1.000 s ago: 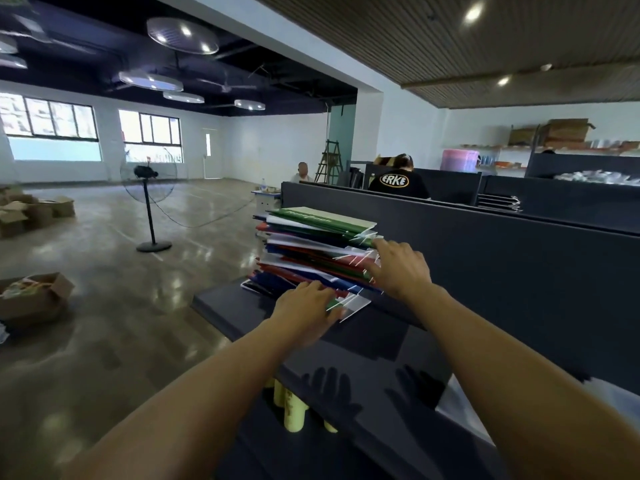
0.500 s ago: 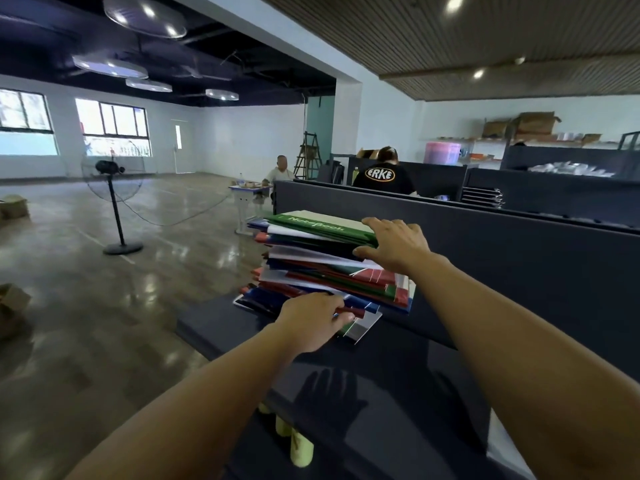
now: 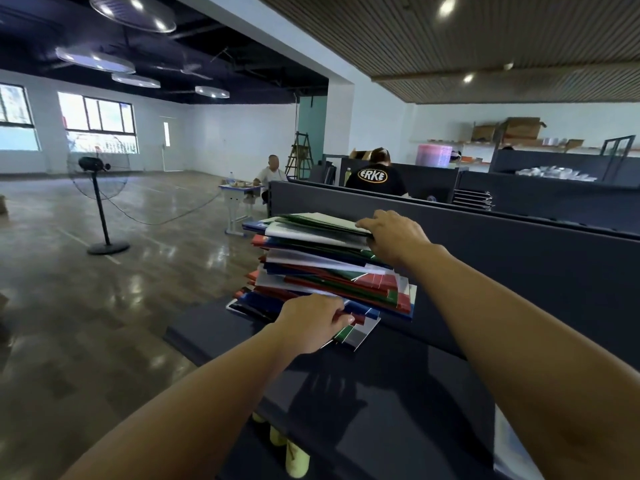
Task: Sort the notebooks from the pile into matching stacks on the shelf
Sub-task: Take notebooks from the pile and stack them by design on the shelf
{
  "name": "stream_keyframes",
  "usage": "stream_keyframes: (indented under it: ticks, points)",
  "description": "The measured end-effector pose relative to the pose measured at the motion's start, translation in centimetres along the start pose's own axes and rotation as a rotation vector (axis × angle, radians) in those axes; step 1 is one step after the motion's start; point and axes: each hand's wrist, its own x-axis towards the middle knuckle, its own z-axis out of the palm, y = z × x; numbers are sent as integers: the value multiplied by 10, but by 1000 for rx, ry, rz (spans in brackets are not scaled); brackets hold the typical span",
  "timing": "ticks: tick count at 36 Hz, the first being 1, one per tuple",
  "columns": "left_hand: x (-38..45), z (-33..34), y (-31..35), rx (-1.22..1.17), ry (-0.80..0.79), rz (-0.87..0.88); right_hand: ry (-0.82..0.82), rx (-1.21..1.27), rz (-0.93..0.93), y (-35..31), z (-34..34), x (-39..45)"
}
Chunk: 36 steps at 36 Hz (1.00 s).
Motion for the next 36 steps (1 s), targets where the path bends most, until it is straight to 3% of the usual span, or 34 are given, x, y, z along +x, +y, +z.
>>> stream_keyframes:
  ticks: [5, 12, 19, 26, 36]
  points:
    - [1, -1, -4, -7, -2, 20, 127, 79, -26, -6, 11, -5]
    - [0, -2, 3, -17, 3, 57, 273, -68, -34, -11, 10, -40]
    - [-7, 6, 22, -65, 20, 170, 389, -35, 60, 0, 5, -82]
    - [-16, 17, 55, -111, -7, 299, 667, -61, 75, 16, -4, -137]
    - [-34, 27, 149, -162, -39, 435, 665, -96, 247, 52, -29, -257]
